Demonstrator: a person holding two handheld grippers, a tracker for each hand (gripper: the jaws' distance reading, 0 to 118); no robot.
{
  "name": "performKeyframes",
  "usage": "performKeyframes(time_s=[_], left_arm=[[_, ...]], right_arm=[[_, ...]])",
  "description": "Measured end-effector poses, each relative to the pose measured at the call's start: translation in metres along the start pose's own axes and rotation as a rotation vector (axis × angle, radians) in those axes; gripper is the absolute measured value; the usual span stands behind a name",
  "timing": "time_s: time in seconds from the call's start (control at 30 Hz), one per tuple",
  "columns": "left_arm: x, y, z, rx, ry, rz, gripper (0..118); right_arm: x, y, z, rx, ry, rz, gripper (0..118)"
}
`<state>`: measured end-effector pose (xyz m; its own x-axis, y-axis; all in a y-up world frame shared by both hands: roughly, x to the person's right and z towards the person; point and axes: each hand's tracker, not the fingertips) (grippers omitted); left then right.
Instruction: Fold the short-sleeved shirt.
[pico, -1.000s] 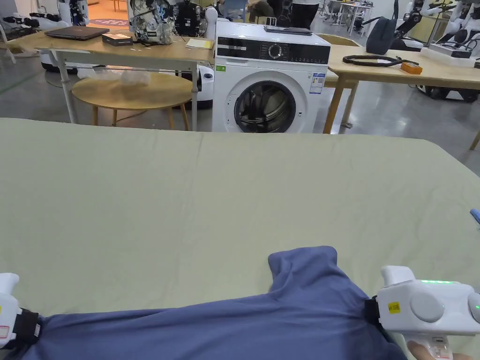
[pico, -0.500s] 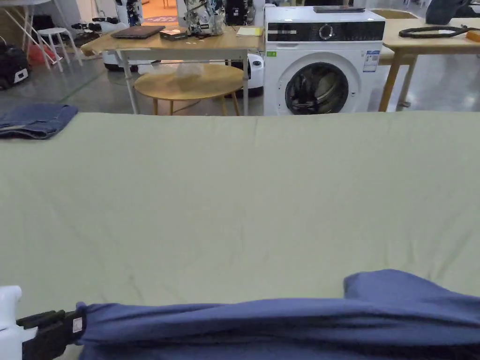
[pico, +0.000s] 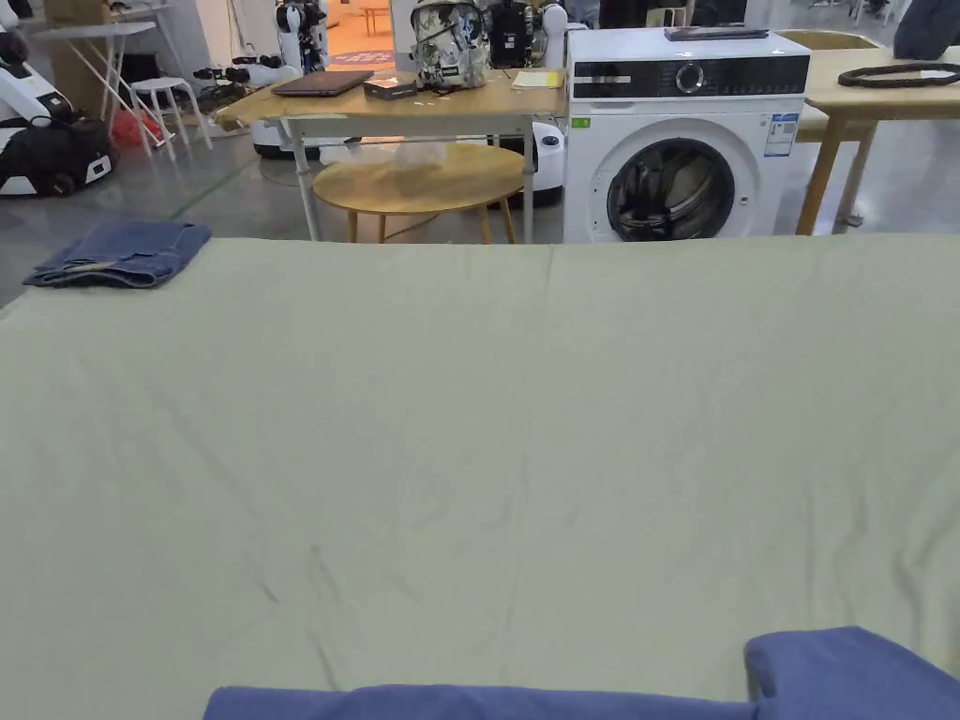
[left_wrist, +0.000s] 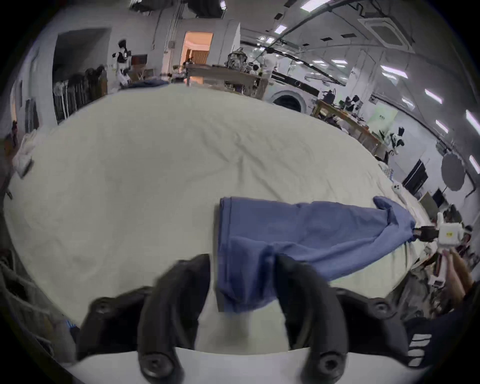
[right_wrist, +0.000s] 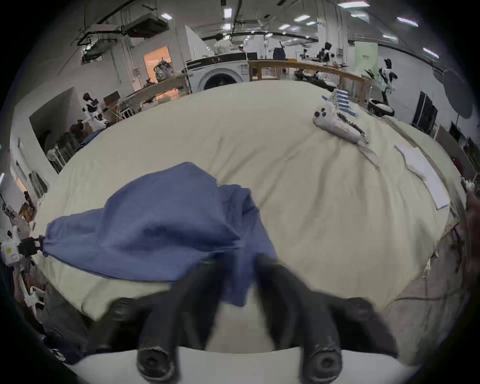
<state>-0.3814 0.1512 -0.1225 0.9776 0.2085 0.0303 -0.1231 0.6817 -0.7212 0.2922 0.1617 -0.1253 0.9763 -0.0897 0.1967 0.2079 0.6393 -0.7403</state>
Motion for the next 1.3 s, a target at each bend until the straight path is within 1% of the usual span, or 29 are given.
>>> performKeyframes(time_s=[0.03,0.07,0.13,0.17,0.27,0.33,0.37,0.43,0.47,0.5,0.53,0.57,0.6,0.63,0.73,0.8,0.87,0.9,0.93,0.97,1.0,1.03,1.1,1.17,1.3], left_arm=[[0.003,0.002,0.005,0.011,0.018,-0.017,53],[0.007,0.009,0.011,0.066,0.011,-0.027,53],[0.018,0.026,0.029,0.171,-0.020,-0.022,53],[0.028,0.036,0.039,0.222,-0.022,-0.052,53],[0.056,0.064,0.068,0.342,0.007,-0.197,53],[0.077,0.078,0.086,0.409,-0.006,-0.268,53],[0.088,0.083,0.094,0.453,-0.017,-0.290,53],[0.108,0.090,0.102,0.503,0.023,-0.318,52],[0.117,0.091,0.104,0.522,0.048,-0.348,47],[0.125,0.092,0.105,0.531,0.053,-0.377,27],[0.132,0.093,0.104,0.512,0.057,-0.384,9],[0.137,0.091,0.103,0.515,0.062,-0.389,0],[0.138,0.089,0.102,0.519,0.054,-0.387,0],[0.138,0.088,0.099,0.484,-0.007,-0.374,0],[0.132,0.085,0.094,0.460,-0.070,-0.264,0],[0.117,0.085,0.096,0.463,-0.092,-0.181,0],[0.105,0.083,0.098,0.485,-0.065,-0.145,0],[0.094,0.083,0.100,0.475,-0.026,-0.124,18],[0.084,0.084,0.099,0.450,-0.020,-0.112,40],[0.073,0.084,0.097,0.404,-0.027,-0.089,58],[0.061,0.082,0.092,0.328,-0.018,-0.059,71],[0.053,0.078,0.089,0.310,-0.011,-0.049,74],[0.027,0.066,0.075,0.274,0.001,-0.004,74],[-0.003,0.054,0.052,0.170,-0.094,0.138,74],[-0.041,0.032,-0.002,0.088,-0.268,0.357,74]], right_arm=[[0.008,-0.004,-0.002,0.014,-0.023,0.003,49],[0.012,-0.002,0.001,0.028,-0.020,0.004,49],[0.014,0.009,0.014,0.098,-0.002,-0.018,49],[0.007,0.009,0.025,0.141,0.013,-0.015,49],[-0.007,0.032,0.056,0.300,0.072,0.027,49],[-0.019,0.046,0.072,0.391,0.118,0.071,49],[-0.026,0.052,0.078,0.425,0.137,0.091,49],[-0.082,0.052,0.104,0.471,0.192,0.115,48],[-0.090,0.056,0.106,0.474,0.230,0.113,43],[-0.098,0.058,0.106,0.470,0.258,0.103,21],[-0.106,0.058,0.106,0.481,0.253,0.103,6],[-0.118,0.055,0.109,0.498,0.254,0.108,1],[-0.124,0.054,0.109,0.500,0.269,0.127,0],[-0.130,0.054,0.107,0.491,0.278,0.144,0],[-0.143,0.047,0.106,0.478,0.284,0.182,0],[-0.149,0.045,0.107,0.482,0.294,0.205,0],[-0.151,0.043,0.110,0.480,0.303,0.220,0],[-0.151,0.042,0.111,0.482,0.306,0.227,0],[-0.150,0.041,0.111,0.481,0.312,0.232,0],[-0.149,0.041,0.111,0.474,0.320,0.232,0],[-0.148,0.039,0.110,0.459,0.331,0.229,0],[-0.146,0.037,0.109,0.448,0.339,0.225,0],[-0.142,0.031,0.104,0.409,0.344,0.211,0],[-0.139,0.025,0.099,0.374,0.344,0.196,0],[-0.132,0.019,0.091,0.325,0.339,0.163,0]])
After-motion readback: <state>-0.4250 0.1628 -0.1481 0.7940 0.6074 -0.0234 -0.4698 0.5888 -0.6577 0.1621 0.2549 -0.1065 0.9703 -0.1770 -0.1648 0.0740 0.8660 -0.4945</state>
